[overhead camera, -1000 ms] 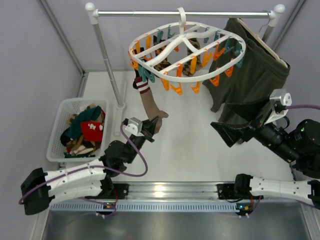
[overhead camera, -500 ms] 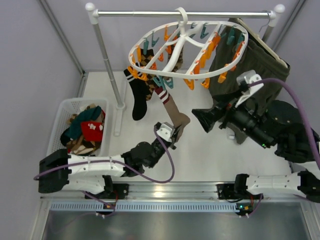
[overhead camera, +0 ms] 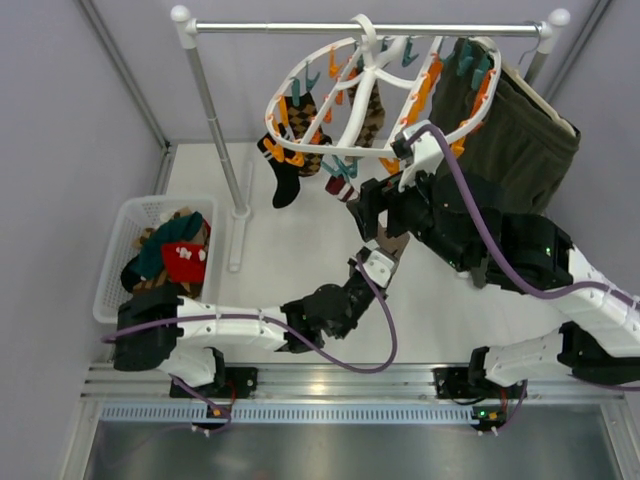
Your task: Remove the socks clipped to the hanger
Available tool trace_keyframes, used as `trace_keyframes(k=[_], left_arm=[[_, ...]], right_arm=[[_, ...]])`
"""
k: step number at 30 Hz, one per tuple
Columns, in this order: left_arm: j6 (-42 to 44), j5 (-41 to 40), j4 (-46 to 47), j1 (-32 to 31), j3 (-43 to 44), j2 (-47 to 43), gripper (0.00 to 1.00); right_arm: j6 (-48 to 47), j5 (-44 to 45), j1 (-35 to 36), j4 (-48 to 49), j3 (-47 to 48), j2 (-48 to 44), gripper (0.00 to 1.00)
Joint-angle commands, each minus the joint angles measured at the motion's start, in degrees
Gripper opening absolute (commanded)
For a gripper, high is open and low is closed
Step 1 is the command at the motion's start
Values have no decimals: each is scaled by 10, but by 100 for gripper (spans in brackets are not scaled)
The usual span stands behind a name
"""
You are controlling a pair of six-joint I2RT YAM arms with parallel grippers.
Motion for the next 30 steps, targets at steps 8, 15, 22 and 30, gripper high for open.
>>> trace_keyframes(k=[8, 15, 22, 30], left_arm=[[61, -32, 17, -42, 45, 24, 0], [73, -50, 17, -48, 45, 26, 0], [73, -51, 17, -49, 40, 25, 0], [69, -44, 17, -50, 38, 24, 0]], right_arm=[[-46, 43, -3, -56, 141, 87, 70], [-66, 73, -3, -81, 208, 164, 67], [-84, 147, -2, -78, 219, 195, 63], [-96, 207, -6, -71, 216, 217, 61]])
